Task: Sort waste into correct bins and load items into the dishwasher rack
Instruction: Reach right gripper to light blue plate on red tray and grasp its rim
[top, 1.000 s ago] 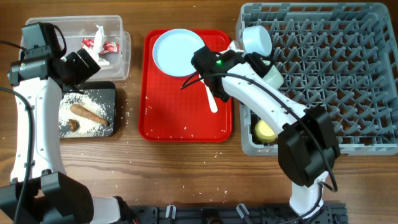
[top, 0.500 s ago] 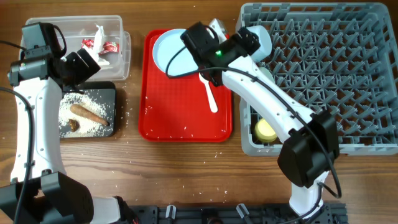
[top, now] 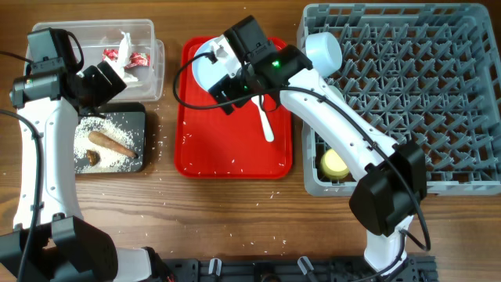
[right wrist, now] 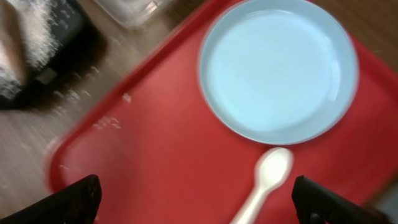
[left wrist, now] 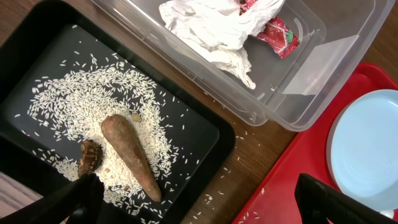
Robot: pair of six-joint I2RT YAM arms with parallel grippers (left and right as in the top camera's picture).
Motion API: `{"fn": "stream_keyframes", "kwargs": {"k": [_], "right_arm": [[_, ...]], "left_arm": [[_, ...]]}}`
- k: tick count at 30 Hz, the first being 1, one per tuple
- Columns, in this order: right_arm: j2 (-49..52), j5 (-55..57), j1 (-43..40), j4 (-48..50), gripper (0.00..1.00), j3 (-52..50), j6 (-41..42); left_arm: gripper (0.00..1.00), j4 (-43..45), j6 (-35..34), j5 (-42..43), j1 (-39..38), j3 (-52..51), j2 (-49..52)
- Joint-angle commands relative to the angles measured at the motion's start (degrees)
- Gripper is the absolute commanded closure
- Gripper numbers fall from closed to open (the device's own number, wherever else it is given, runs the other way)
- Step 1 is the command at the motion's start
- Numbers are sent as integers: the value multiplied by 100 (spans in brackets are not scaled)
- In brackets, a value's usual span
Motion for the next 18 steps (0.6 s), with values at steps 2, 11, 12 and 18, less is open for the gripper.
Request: {"fn": "stream_keyframes", "kwargs": {"k": [2, 11, 12, 18], "right_arm": [[46, -442, -168, 494, 0, 125, 2184], [59, 363, -354, 1147, 7, 87, 2463], [94, 745, -354, 1152, 11, 61, 2667], [813, 1287, -354, 1335, 24, 11, 2924]], "left_arm": [[0, -4, -15, -35, 22, 70, 35], [0, -2, -15, -33, 22, 70, 35], [0, -2, -15, -33, 22, 68, 35], [0, -2, -15, -33, 22, 68, 35]]}}
